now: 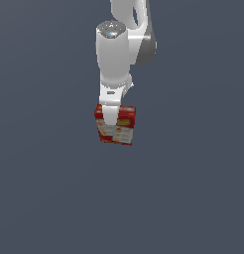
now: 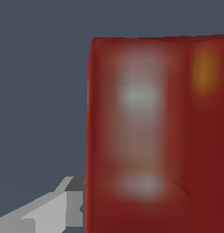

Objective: Pick up the object and move it to a goal position.

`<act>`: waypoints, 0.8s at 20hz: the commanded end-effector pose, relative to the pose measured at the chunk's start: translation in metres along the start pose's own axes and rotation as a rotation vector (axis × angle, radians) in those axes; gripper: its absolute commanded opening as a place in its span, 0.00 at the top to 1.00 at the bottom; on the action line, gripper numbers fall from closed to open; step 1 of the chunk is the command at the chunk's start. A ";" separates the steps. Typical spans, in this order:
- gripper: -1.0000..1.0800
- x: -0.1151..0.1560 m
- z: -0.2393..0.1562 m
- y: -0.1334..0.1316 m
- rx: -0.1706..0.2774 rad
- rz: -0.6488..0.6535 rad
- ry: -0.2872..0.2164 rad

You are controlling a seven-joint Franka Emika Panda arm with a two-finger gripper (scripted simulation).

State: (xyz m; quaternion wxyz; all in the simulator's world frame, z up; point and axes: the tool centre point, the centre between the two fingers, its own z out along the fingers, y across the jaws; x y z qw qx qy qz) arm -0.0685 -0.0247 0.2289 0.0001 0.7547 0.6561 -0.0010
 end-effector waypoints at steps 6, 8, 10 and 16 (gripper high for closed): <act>1.00 -0.011 -0.024 -0.044 -0.002 0.000 0.002; 1.00 -0.013 -0.028 -0.053 -0.002 0.000 0.002; 1.00 -0.015 -0.032 -0.060 -0.002 0.000 0.002; 1.00 -0.018 -0.040 -0.072 -0.001 -0.001 0.002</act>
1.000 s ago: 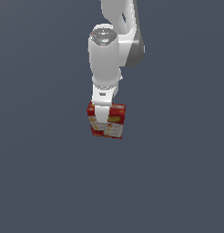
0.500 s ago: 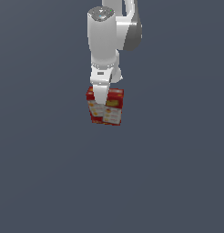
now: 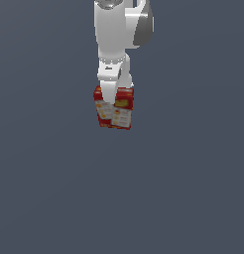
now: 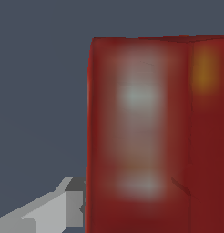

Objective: Pick up the object and move it to a goal position.

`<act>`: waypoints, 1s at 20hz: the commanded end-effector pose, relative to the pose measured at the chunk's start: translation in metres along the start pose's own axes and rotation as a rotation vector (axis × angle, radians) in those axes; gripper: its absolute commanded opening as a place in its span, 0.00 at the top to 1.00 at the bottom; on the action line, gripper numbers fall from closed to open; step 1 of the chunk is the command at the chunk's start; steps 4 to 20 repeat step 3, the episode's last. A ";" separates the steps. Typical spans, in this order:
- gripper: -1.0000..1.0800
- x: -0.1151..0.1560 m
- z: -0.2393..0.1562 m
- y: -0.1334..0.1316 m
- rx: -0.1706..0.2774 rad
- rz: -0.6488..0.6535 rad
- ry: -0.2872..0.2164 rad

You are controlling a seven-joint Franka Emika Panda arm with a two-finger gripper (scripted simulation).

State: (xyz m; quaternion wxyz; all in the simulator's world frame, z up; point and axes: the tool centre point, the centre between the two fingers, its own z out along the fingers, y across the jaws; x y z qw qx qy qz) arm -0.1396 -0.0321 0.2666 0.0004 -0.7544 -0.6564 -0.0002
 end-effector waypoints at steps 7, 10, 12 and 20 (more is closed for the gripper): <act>1.00 -0.001 -0.003 -0.004 -0.001 0.000 0.000; 1.00 -0.001 -0.003 -0.004 -0.001 0.000 0.000; 1.00 -0.001 -0.003 -0.004 -0.001 0.000 0.000; 1.00 -0.001 -0.003 -0.004 -0.001 0.000 0.000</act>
